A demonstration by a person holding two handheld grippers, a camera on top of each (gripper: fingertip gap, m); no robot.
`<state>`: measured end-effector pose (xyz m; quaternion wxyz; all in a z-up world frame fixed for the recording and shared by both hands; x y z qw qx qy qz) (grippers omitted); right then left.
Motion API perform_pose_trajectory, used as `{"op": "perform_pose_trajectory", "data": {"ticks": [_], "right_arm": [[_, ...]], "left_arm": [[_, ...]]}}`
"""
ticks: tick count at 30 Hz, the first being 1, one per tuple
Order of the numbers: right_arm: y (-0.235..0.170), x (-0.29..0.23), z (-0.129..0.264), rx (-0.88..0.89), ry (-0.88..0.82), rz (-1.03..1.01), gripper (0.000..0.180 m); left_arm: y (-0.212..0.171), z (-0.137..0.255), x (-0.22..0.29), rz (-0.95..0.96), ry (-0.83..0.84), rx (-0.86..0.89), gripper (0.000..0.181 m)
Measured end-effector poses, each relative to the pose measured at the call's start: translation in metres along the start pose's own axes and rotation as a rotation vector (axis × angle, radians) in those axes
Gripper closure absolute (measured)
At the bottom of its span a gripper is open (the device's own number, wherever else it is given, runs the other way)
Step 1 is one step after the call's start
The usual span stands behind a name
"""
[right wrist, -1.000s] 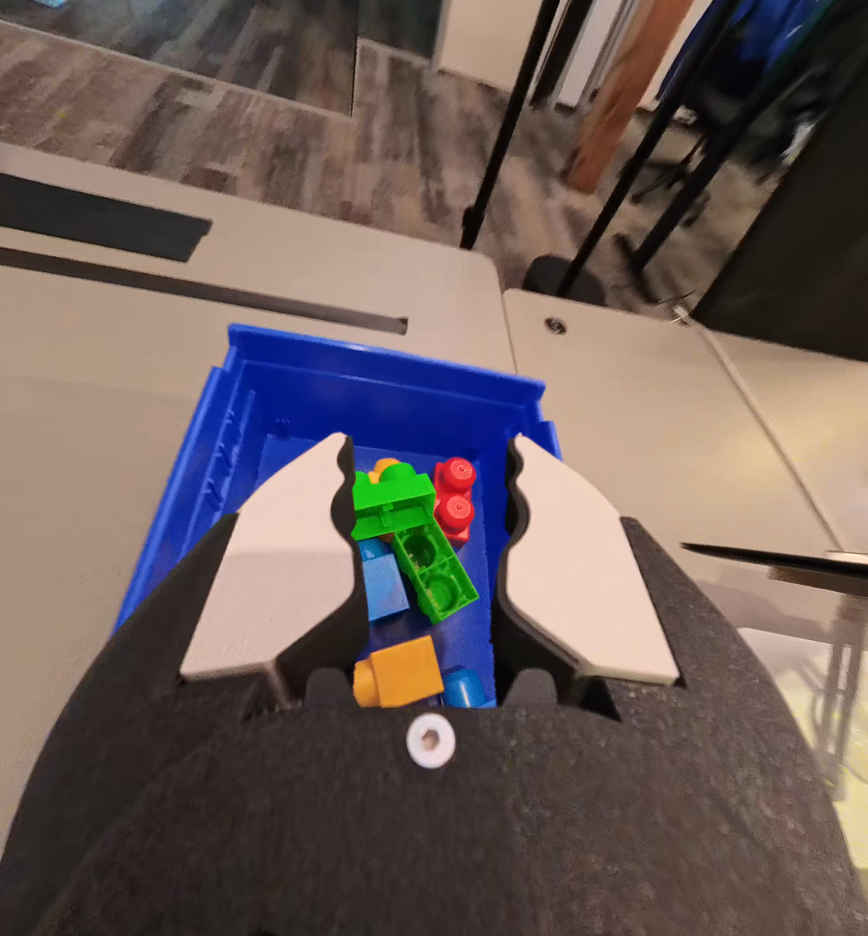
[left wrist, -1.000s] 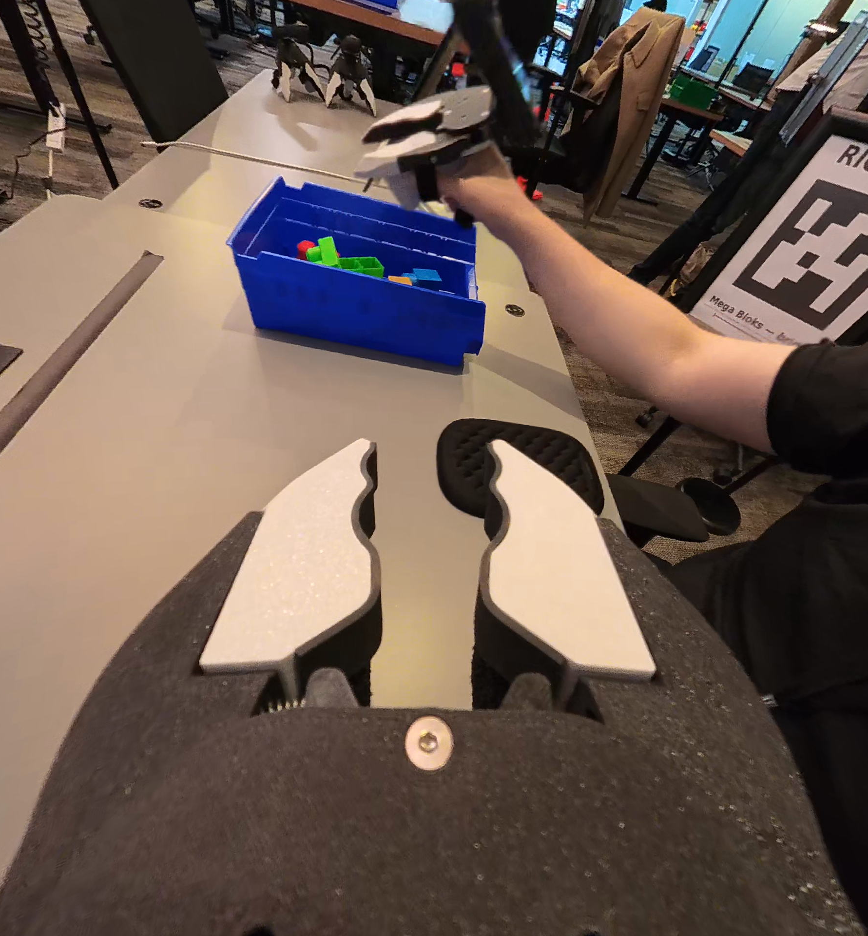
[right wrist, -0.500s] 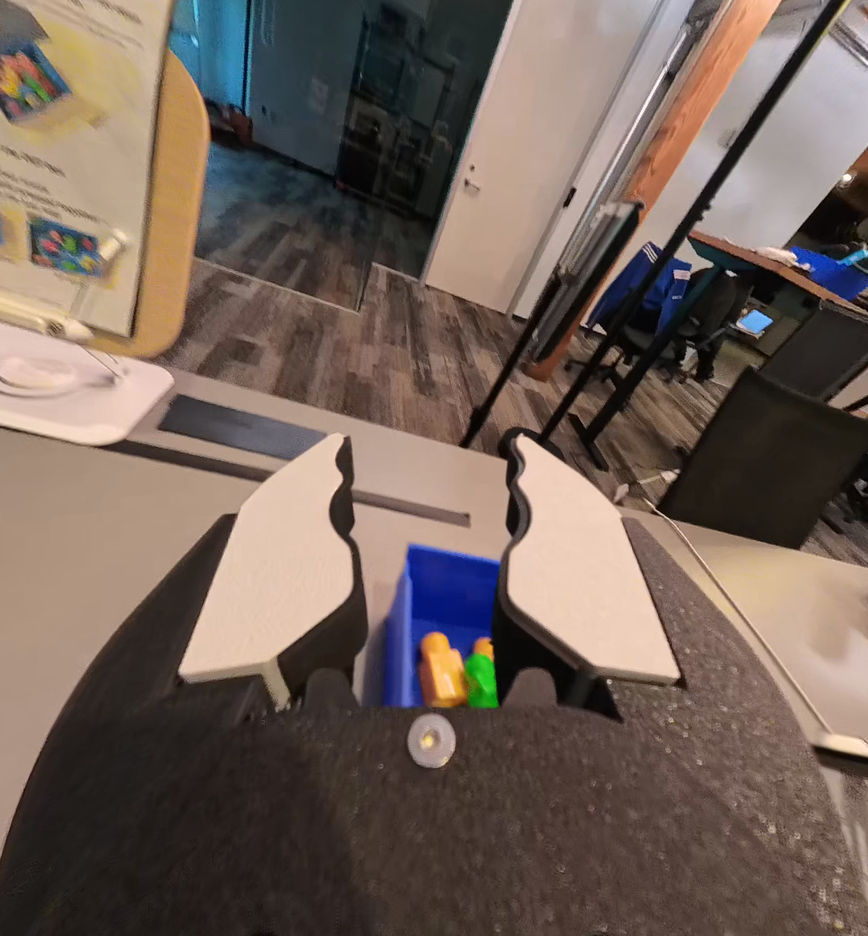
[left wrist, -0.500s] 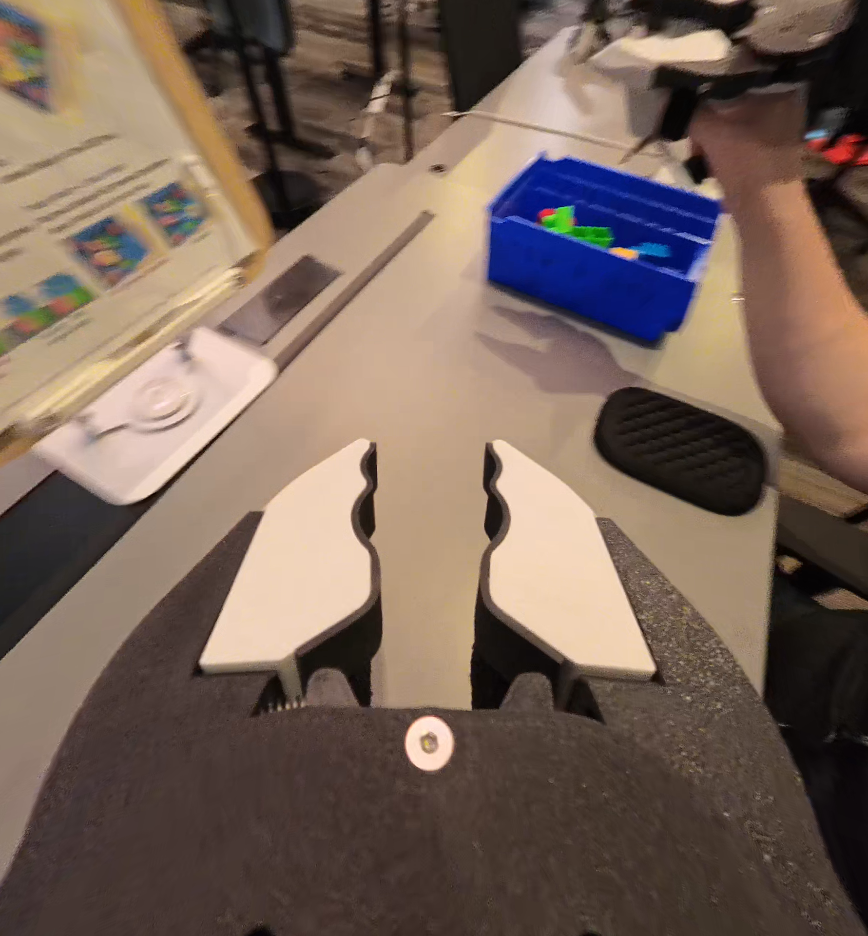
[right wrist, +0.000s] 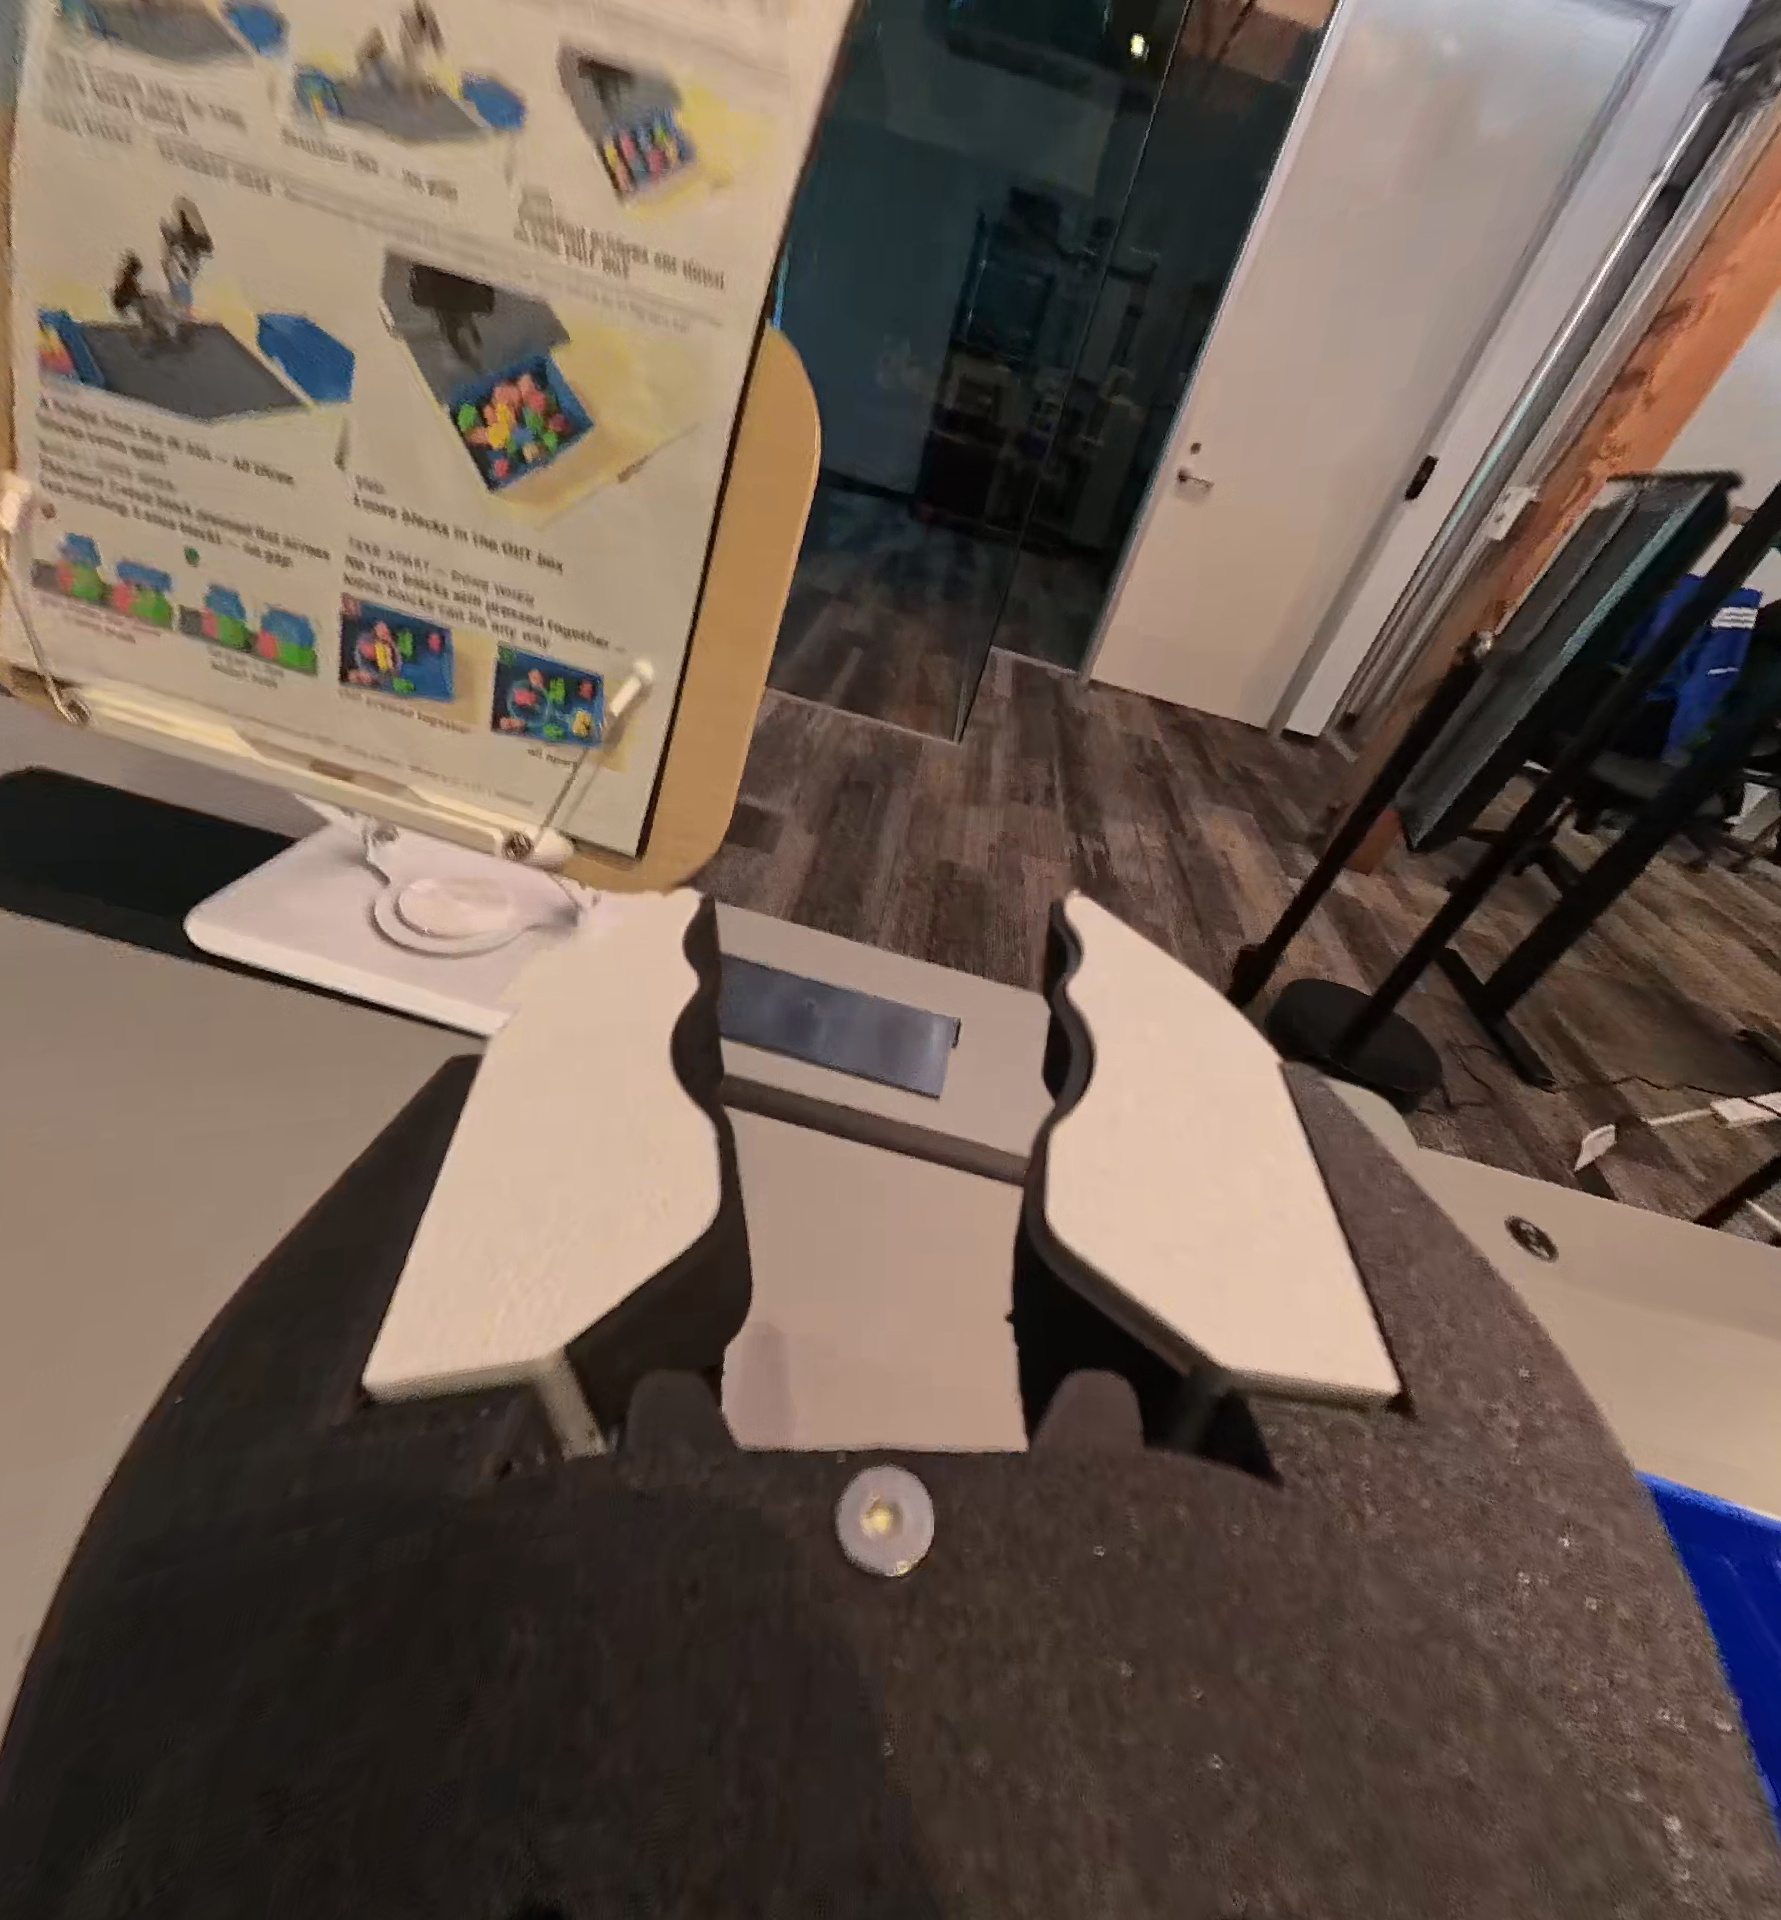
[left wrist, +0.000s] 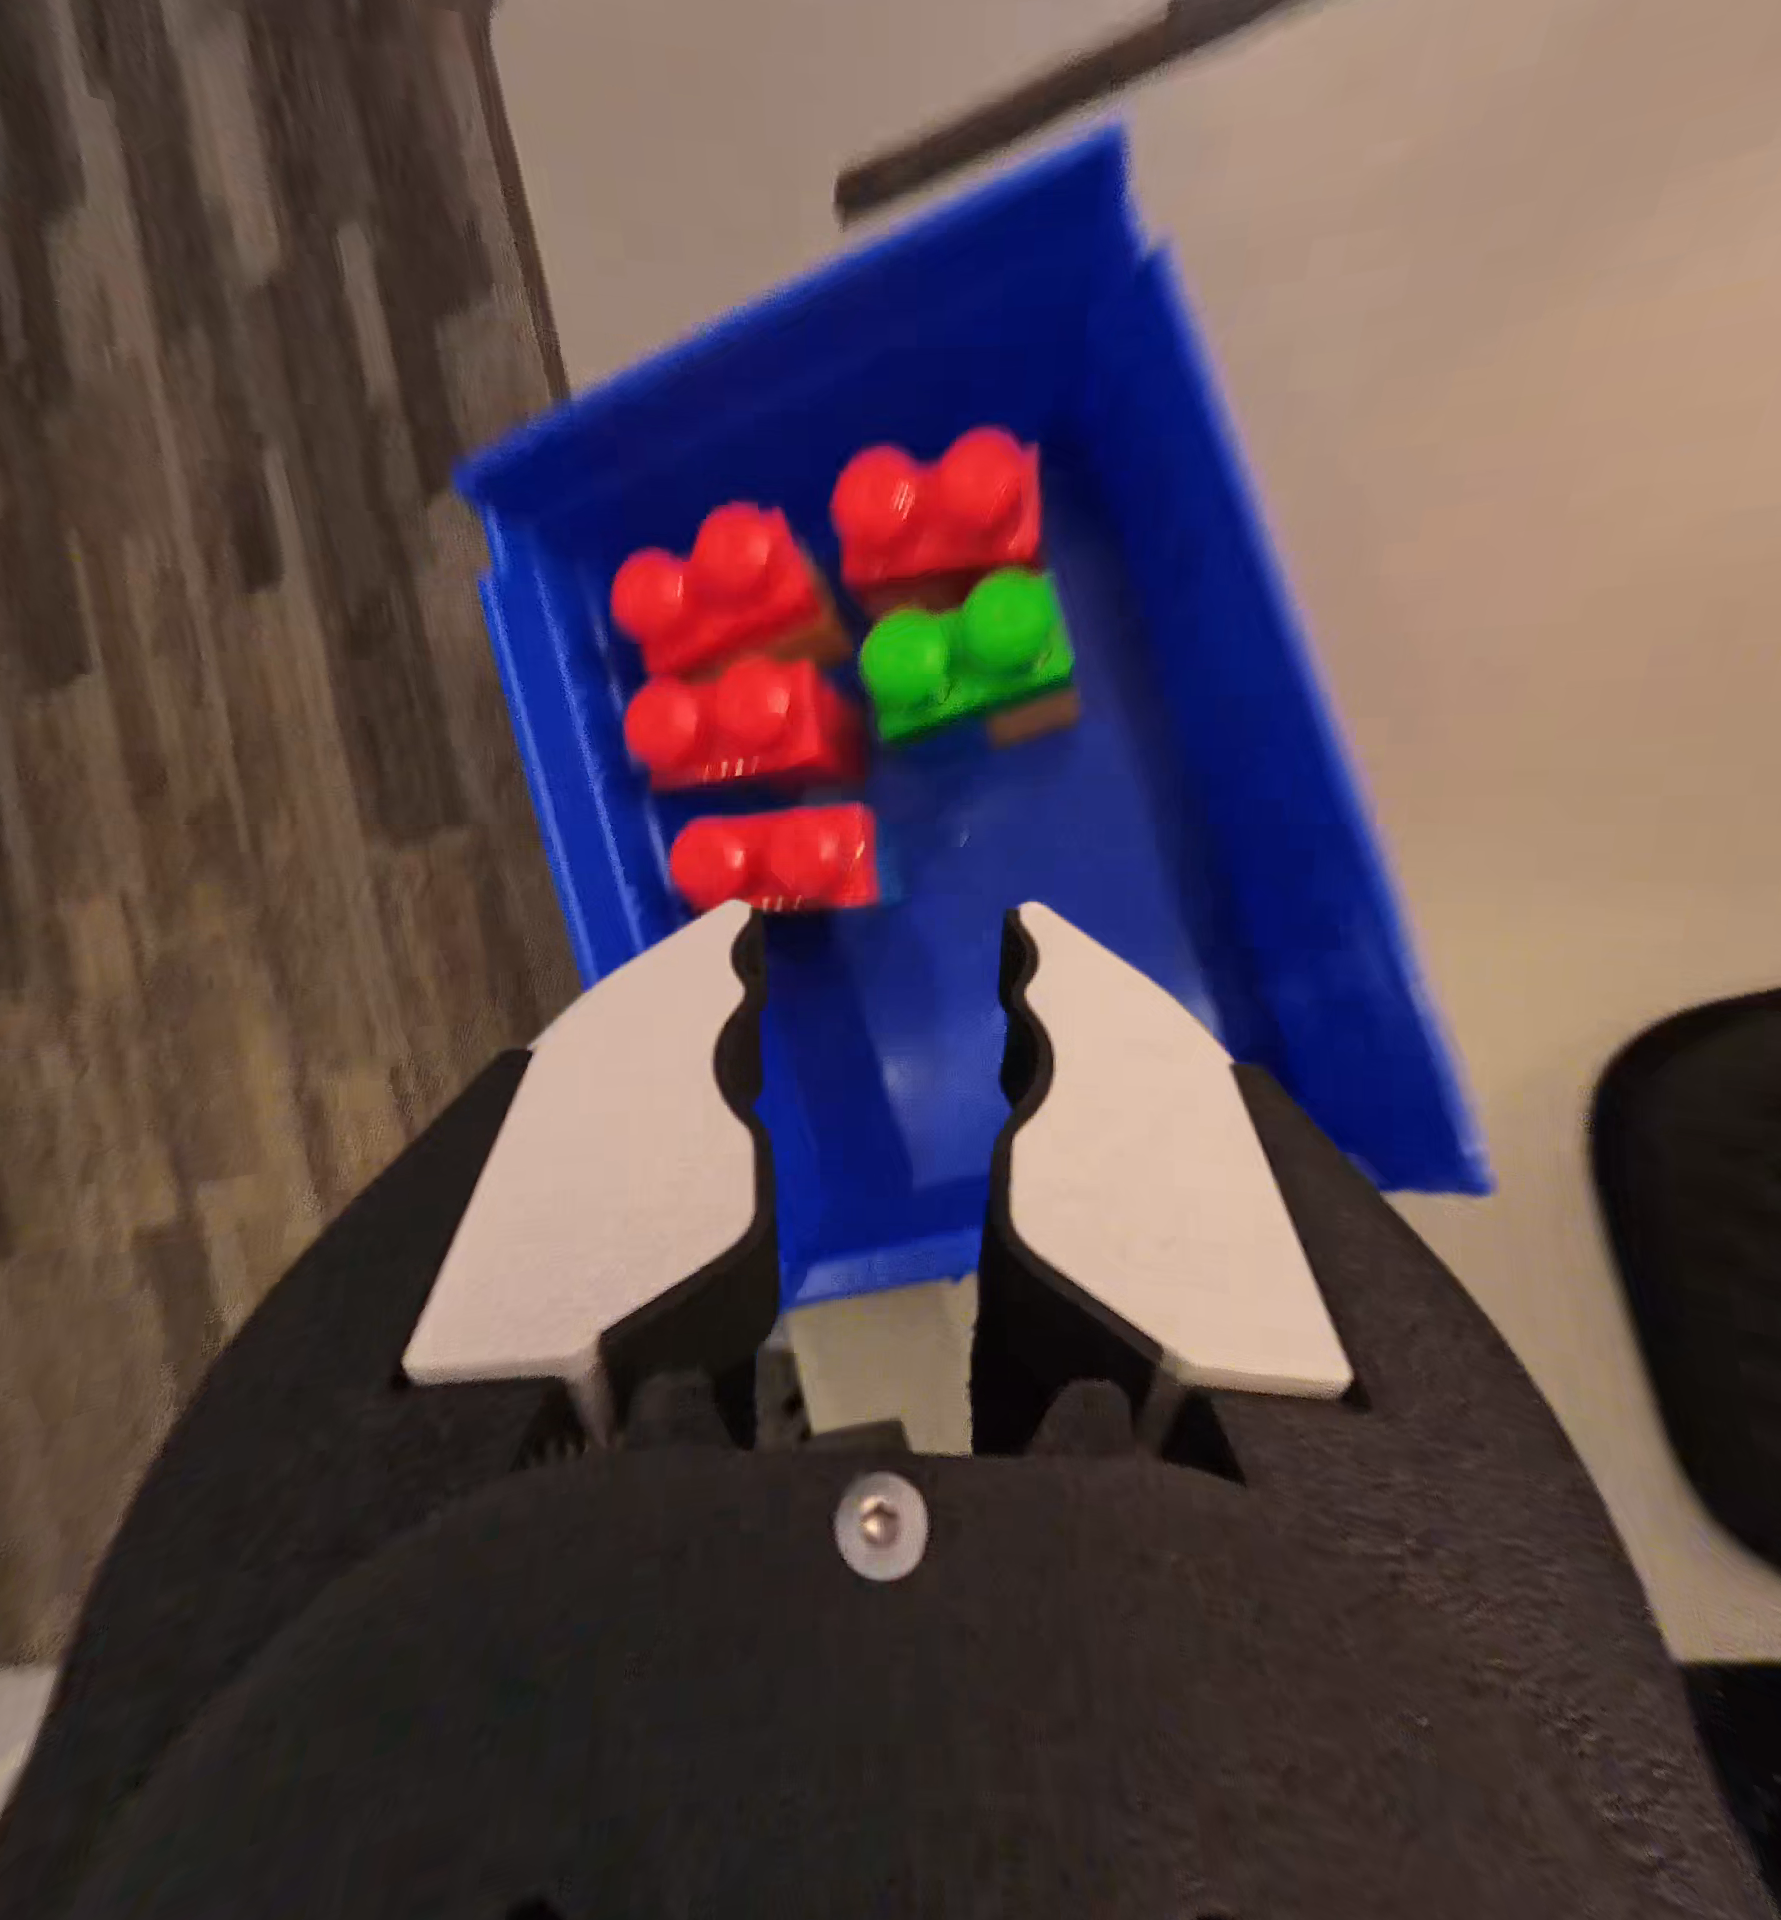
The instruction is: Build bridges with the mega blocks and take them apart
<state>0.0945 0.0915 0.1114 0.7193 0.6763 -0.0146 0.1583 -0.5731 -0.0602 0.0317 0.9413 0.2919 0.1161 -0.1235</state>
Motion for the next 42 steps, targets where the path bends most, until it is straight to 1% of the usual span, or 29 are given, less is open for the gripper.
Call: {"op": "perform_pose_trajectory", "data": {"ticks": [2, 4, 6, 7, 8, 9, 11, 12, 13, 16, 18, 19, 22, 26, 32, 35, 38, 39, 42], "right_arm": [[-0.011, 0.001, -0.005, -0.041, 0.001, 0.007, 0.12], [-0.015, 0.0, -0.008, -0.051, 0.025, -0.009, 0.12], [-0.015, -0.003, -0.009, -0.048, 0.048, -0.01, 0.12], [-0.015, -0.004, -0.009, -0.046, 0.051, 0.001, 0.12], [-0.015, -0.005, -0.009, -0.045, 0.053, 0.011, 0.12], [-0.015, -0.007, -0.01, -0.045, 0.06, 0.019, 0.12], [-0.018, -0.01, -0.011, -0.057, 0.076, 0.022, 0.12], [-0.019, -0.012, -0.013, -0.064, 0.087, 0.019, 0.12], [-0.021, -0.015, -0.014, -0.072, 0.102, 0.015, 0.12], [-0.028, -0.022, -0.019, -0.1, 0.127, 0.017, 0.119], [-0.034, -0.026, -0.023, -0.129, 0.131, 0.033, 0.119], [-0.037, -0.028, -0.024, -0.145, 0.134, 0.045, 0.119], [-0.045, -0.033, -0.029, -0.183, 0.139, 0.083, 0.119], [-0.053, -0.045, -0.035, -0.214, 0.182, 0.09, 0.119], [-0.069, -0.056, -0.043, -0.279, 0.219, 0.106, 0.119], [-0.074, -0.059, -0.046, -0.3, 0.23, 0.11, 0.119], [-0.079, -0.059, -0.048, -0.316, 0.236, 0.114, 0.118], [-0.08, -0.059, -0.048, -0.317, 0.239, 0.109, 0.118], [-0.08, -0.059, -0.048, -0.313, 0.256, 0.084, 0.118]], "left_arm": [[-0.024, -0.013, -0.01, 0.005, -0.008, -0.089, 0.137], [-0.034, -0.026, -0.009, -0.037, -0.059, -0.12, 0.138], [-0.041, -0.038, -0.003, -0.197, -0.089, -0.147, 0.136], [-0.043, -0.043, -0.002, -0.282, -0.079, -0.153, 0.138], [-0.042, -0.047, -0.003, -0.379, -0.045, -0.145, 0.139], [-0.038, -0.051, -0.006, -0.495, -0.001, -0.113, 0.136], [-0.031, -0.057, -0.01, -0.695, 0.077, -0.054, 0.144], [-0.032, -0.061, -0.014, -0.752, 0.101, -0.066, 0.145], [-0.037, -0.067, -0.015, -0.78, 0.085, -0.106, 0.145], [-0.045, -0.082, -0.02, -0.802, 0.028, -0.171, 0.137], [-0.043, -0.09, -0.019, -0.812, -0.005, -0.154, 0.131], [-0.043, -0.094, -0.018, -0.82, -0.026, -0.156, 0.131], [-0.048, -0.105, -0.02, -0.865, -0.062, -0.197, 0.126], [-0.054, -0.116, -0.024, -0.931, -0.084, -0.224, 0.125], [-0.059, -0.135, -0.026, -0.964, -0.109, -0.249, 0.128], [-0.059, -0.141, -0.026, -0.946, -0.108, -0.245, 0.13], [-0.059, -0.141, -0.026, -0.871, -0.12, -0.248, 0.133], [-0.057, -0.139, -0.026, -0.848, -0.117, -0.231, 0.137], [-0.047, -0.129, -0.021, -0.748, -0.13, -0.148, 0.138]]}}
Point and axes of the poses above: each gripper's, where its closed fingertips meet, z back along the fingers, y out of its top, x = y × z across the jaws, the point moved 1 cm from there along z, back along the fingers, and after that the axes turned 2 degrees about y, right-handed, at the moved point
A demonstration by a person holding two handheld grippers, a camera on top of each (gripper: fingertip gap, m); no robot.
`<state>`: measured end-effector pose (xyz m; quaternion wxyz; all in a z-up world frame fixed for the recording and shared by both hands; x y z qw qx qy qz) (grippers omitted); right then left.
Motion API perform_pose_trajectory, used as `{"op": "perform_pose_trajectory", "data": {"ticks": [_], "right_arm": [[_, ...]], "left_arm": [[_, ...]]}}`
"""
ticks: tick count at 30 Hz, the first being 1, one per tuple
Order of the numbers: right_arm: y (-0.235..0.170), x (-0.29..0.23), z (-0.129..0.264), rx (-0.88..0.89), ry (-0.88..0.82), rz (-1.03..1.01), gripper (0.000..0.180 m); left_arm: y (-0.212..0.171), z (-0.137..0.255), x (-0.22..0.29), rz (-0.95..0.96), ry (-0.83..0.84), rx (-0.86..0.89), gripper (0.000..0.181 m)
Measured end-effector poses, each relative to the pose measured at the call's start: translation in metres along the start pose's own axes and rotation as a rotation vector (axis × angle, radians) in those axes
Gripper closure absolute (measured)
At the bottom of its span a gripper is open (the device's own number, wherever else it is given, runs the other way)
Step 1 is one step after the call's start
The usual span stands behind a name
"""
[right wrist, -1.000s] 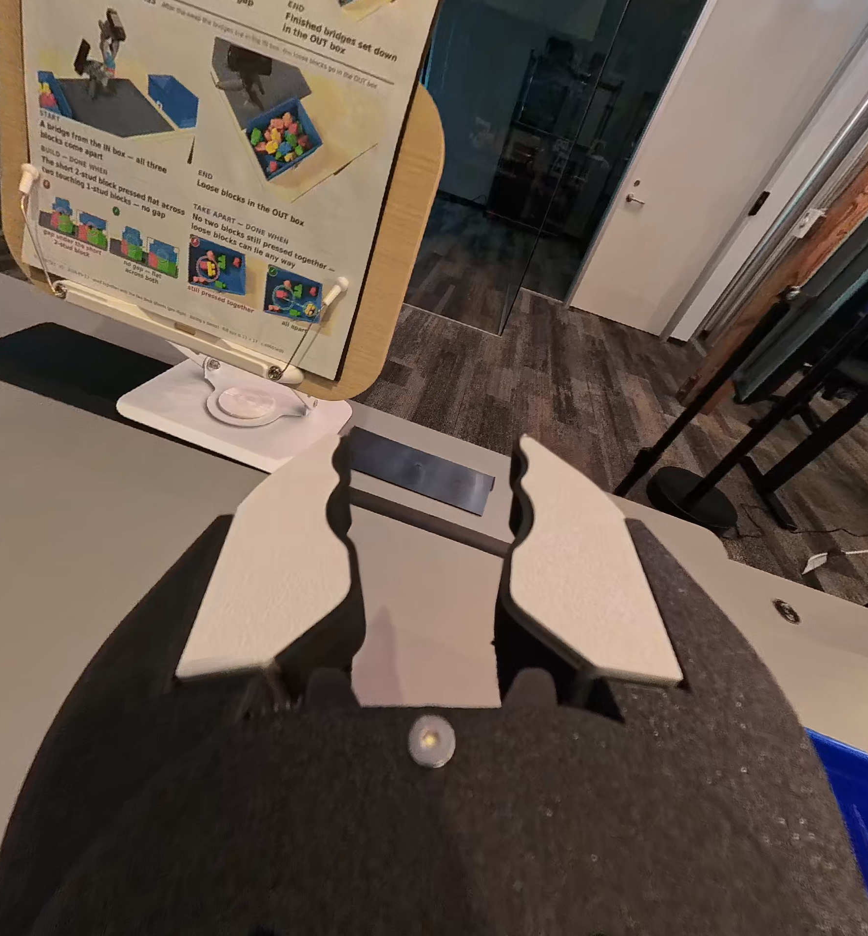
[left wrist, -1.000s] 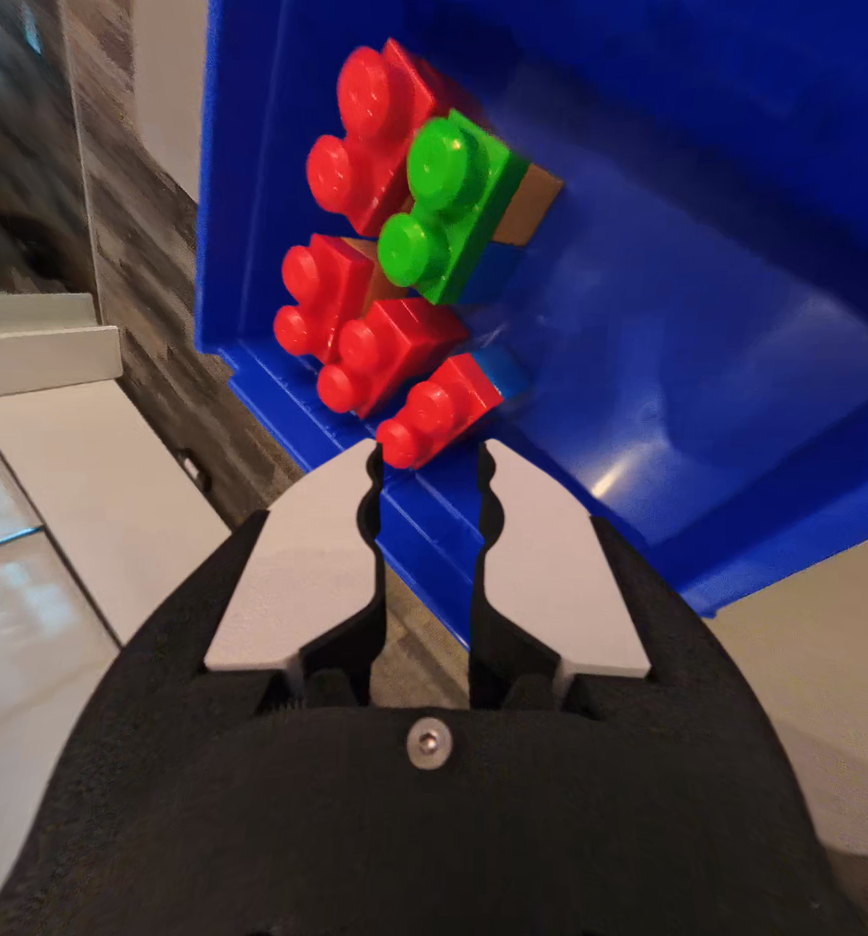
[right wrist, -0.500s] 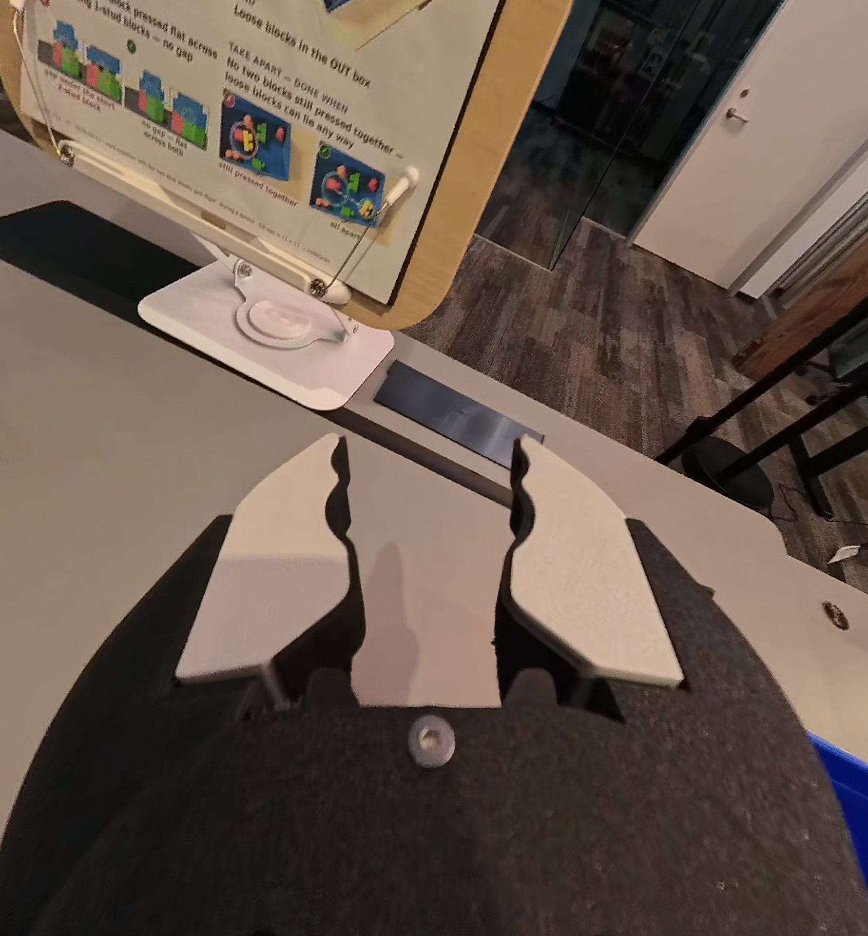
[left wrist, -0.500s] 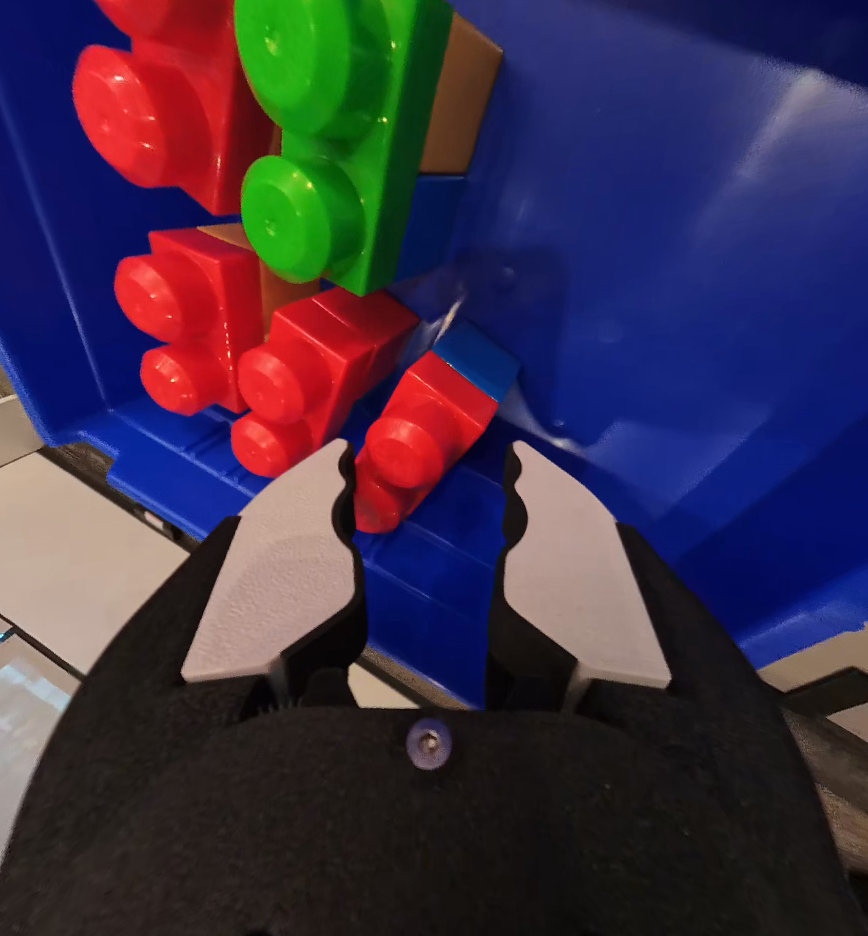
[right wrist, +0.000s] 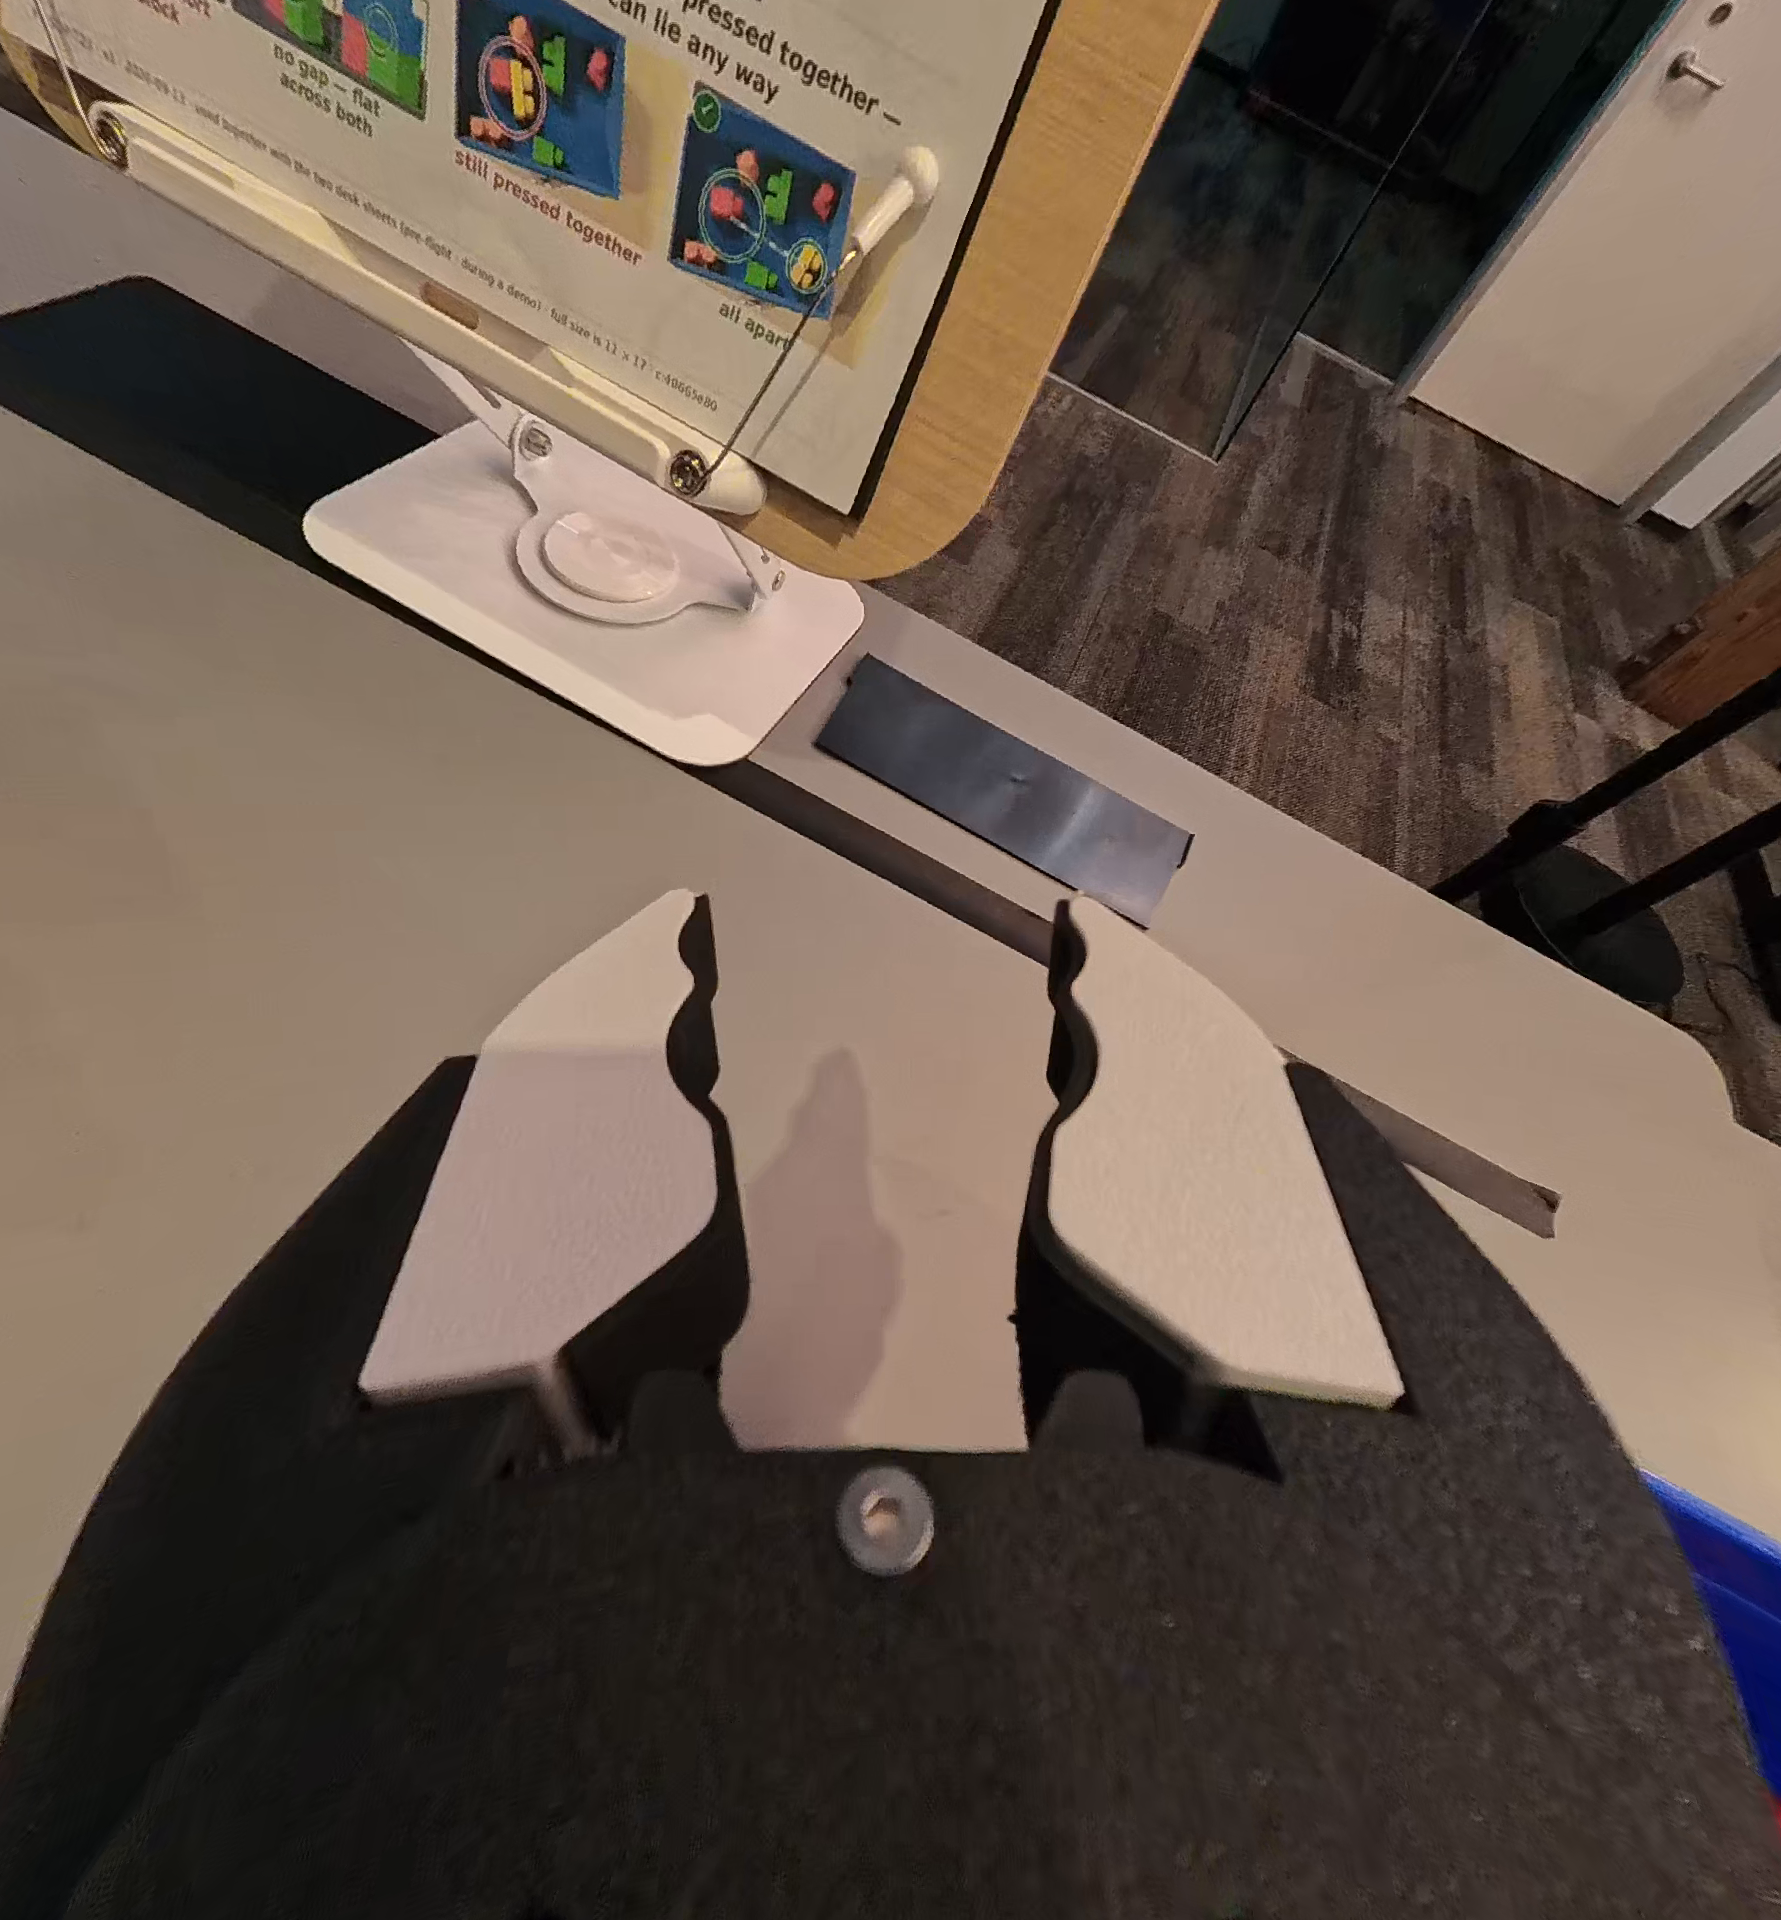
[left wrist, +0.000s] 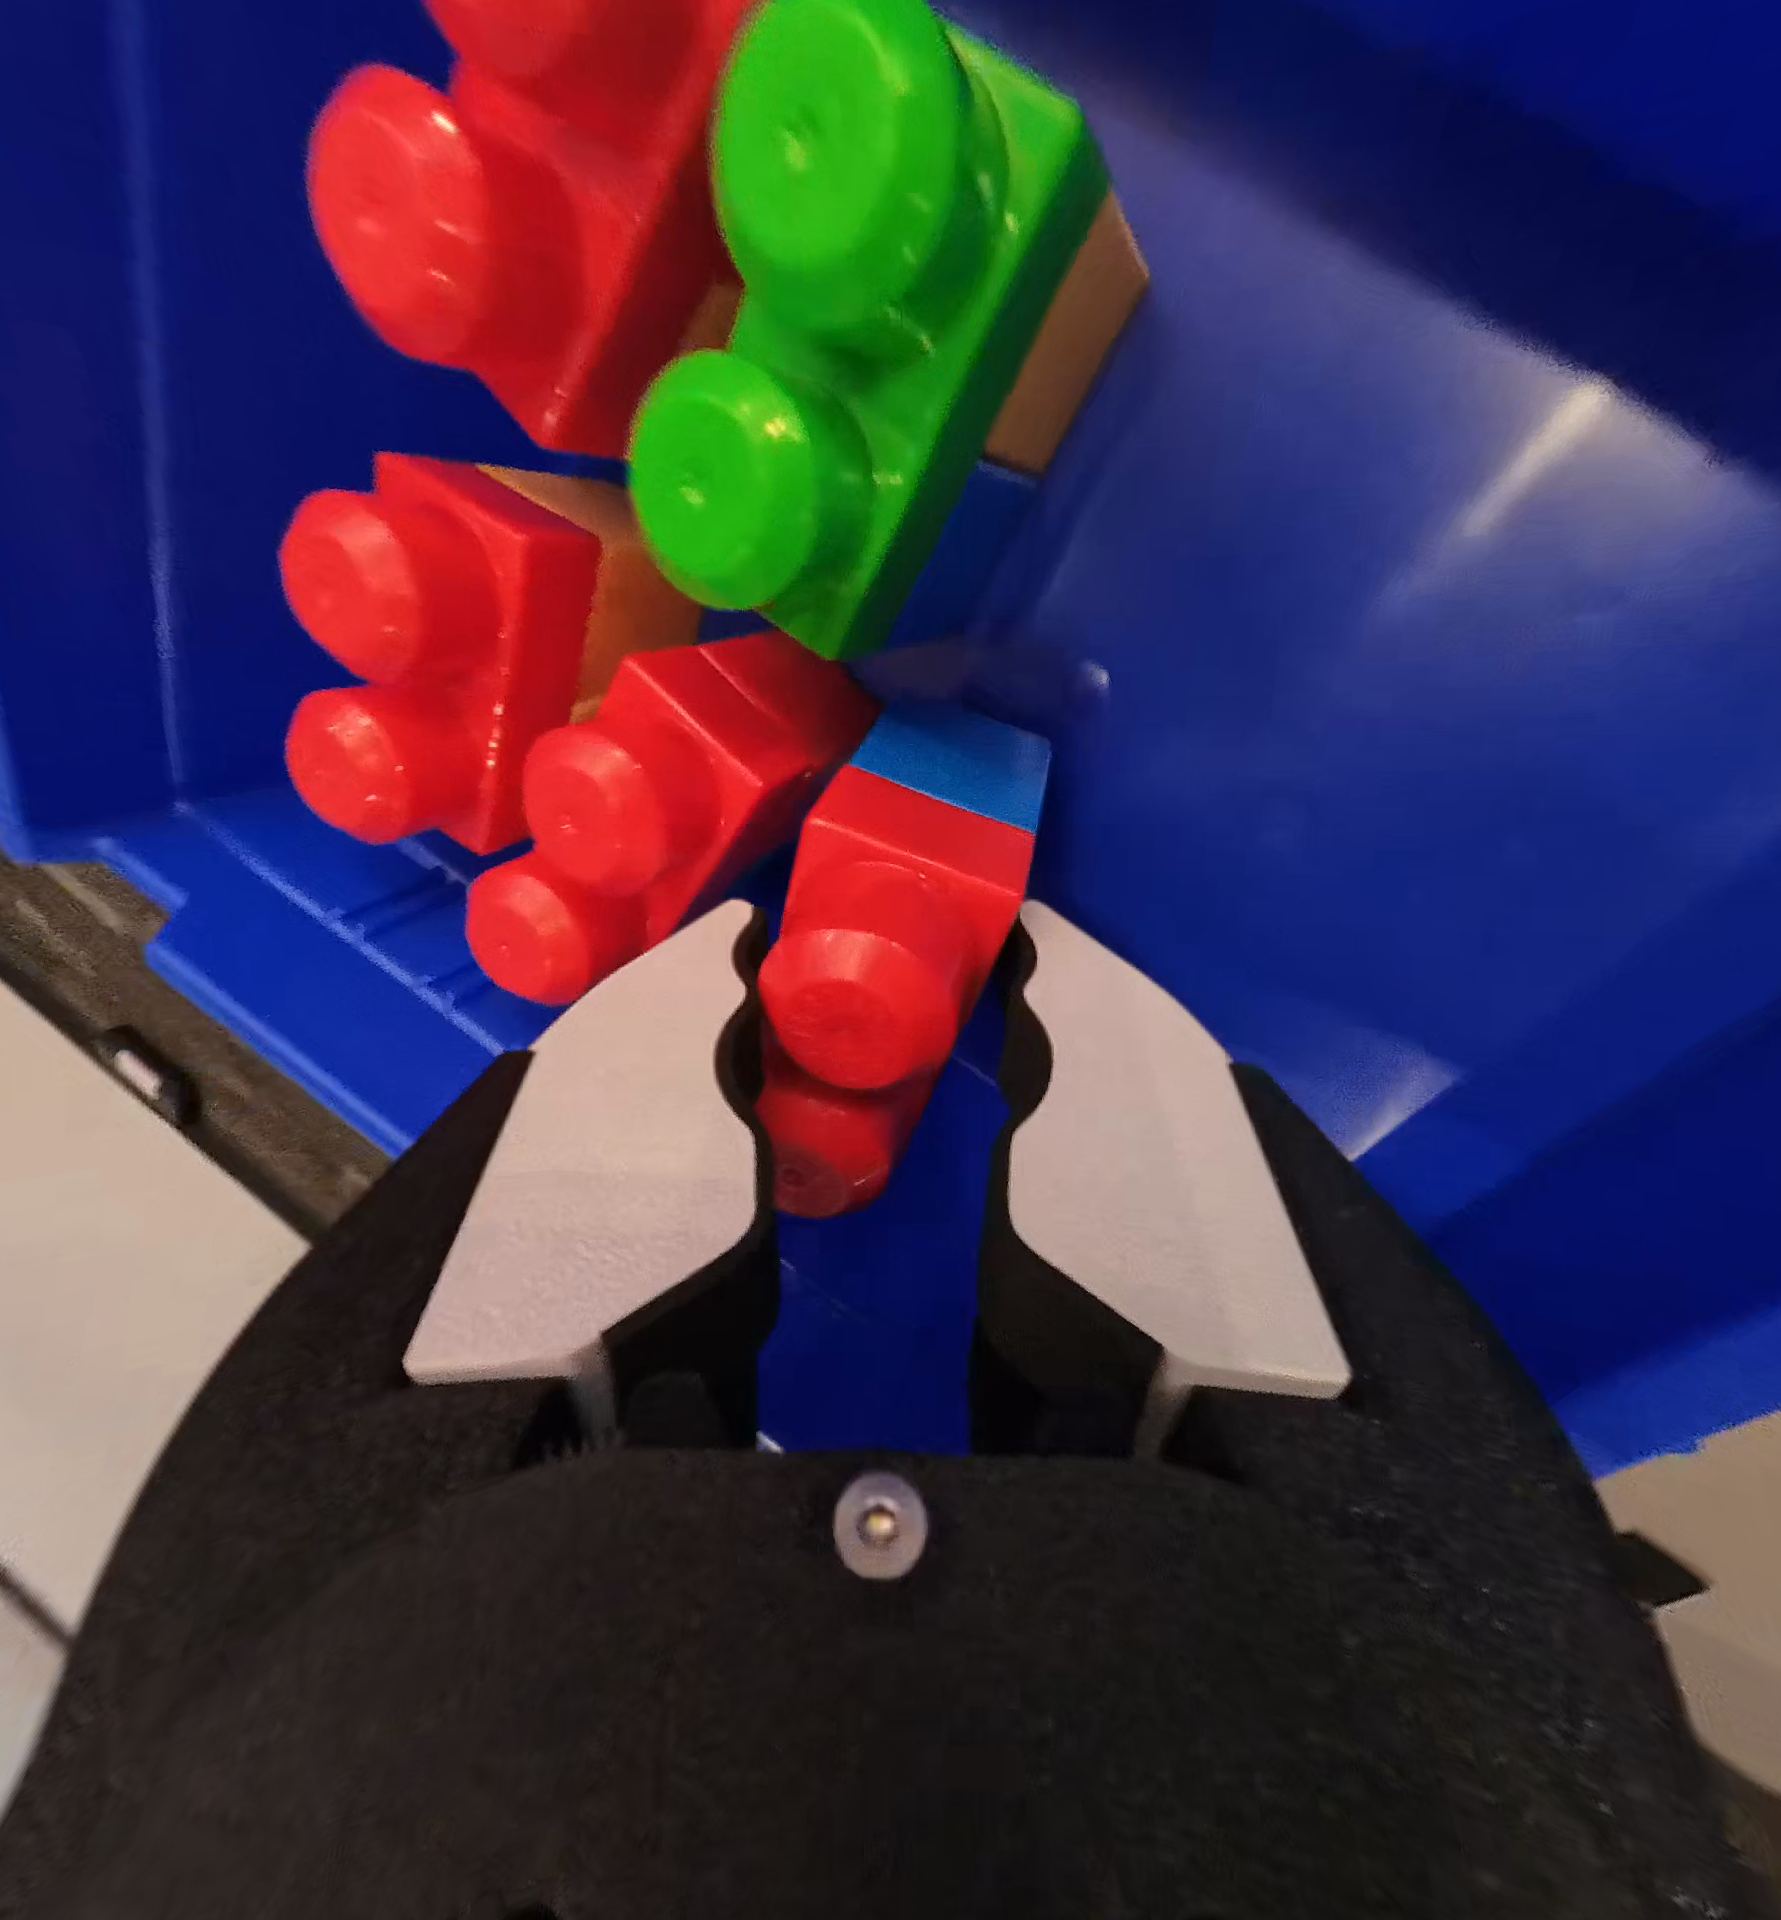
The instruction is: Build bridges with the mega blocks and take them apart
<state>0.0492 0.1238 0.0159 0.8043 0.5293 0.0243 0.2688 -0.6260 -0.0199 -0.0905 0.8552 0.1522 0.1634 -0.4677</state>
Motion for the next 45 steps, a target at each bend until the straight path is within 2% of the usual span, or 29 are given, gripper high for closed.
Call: {"op": "perform_pose_trajectory", "data": {"ticks": [5, 8, 10, 12, 14, 17, 19, 24, 28, 30, 33, 34, 35, 38, 42, 45], "right_arm": [[0.006, 0.0, 0.006, 0.039, 0.037, -0.043, 0.119], [0.018, -0.007, 0.013, 0.094, 0.083, -0.066, 0.119], [0.031, -0.023, 0.018, 0.146, 0.164, -0.074, 0.119], [0.05, -0.051, 0.028, 0.223, 0.312, -0.077, 0.119], [0.074, -0.091, 0.047, 0.331, 0.539, -0.093, 0.12], [0.109, -0.145, 0.094, 0.506, 0.886, -0.125, 0.12], [0.12, -0.166, 0.118, 0.561, 1.008, -0.118, 0.118], [0.116, -0.173, 0.135, 0.516, 0.967, 0.018, 0.105], [0.113, -0.163, 0.138, 0.514, 0.964, 0.014, 0.108], [0.111, -0.157, 0.139, 0.504, 1.005, -0.033, 0.109], [0.109, -0.15, 0.14, 0.5, 1.067, -0.086, 0.116], [0.107, -0.149, 0.141, 0.498, 1.09, -0.085, 0.123], [0.103, -0.148, 0.142, 0.489, 1.114, -0.067, 0.144], [0.099, -0.142, 0.14, 0.469, 1.149, -0.09, 0.145], [0.102, -0.133, 0.14, 0.467, 1.249, -0.248, 0.145], [0.095, -0.135, 0.134, 0.431, 1.286, -0.259, 0.145]], "left_arm": [[0.022, 0.042, -0.006, 0.227, 0.022, 0.228, 0.138], [0.05, 0.088, -0.012, 0.366, 0.026, 0.427, 0.138], [0.083, 0.128, -0.011, 0.468, -0.026, 0.599, 0.139], [0.127, 0.171, -0.001, 0.516, -0.123, 0.786, 0.139], [0.174, 0.205, 0.019, 0.499, -0.209, 0.92, 0.139], [0.25, 0.241, 0.064, 0.419, -0.362, 1.08, 0.139], [0.297, 0.257, 0.098, 0.366, -0.488, 1.152, 0.139], [0.39, 0.273, 0.155, 0.295, -0.678, 1.242, 0.139], [0.436, 0.28, 0.175, 0.286, -0.814, 1.274, 0.139], [0.451, 0.277, 0.179, 0.284, -0.827, 1.264, 0.139], [0.467, 0.274, 0.188, 0.265, -0.849, 1.263, 0.139], [0.47, 0.272, 0.191, 0.264, -0.861, 1.254, 0.139], [0.473, 0.271, 0.193, 0.257, -0.867, 1.252, 0.139], [0.477, 0.27, 0.196, 0.24, -0.885, 1.268, 0.139], [0.471, 0.267, 0.199, 0.182, -0.87, 1.313, 0.139], [0.471, 0.257, 0.202, 0.176, -0.856, 1.304, 0.141]]}}
Point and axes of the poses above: each gripper's, where its closed fingertips meet, z back along the fingers, y out of its top, x = y × z across the jaws, the point moved 1 cm from there along z, back along the fingers, and after that the axes turned 2 degrees about y, right-handed, at the moved point
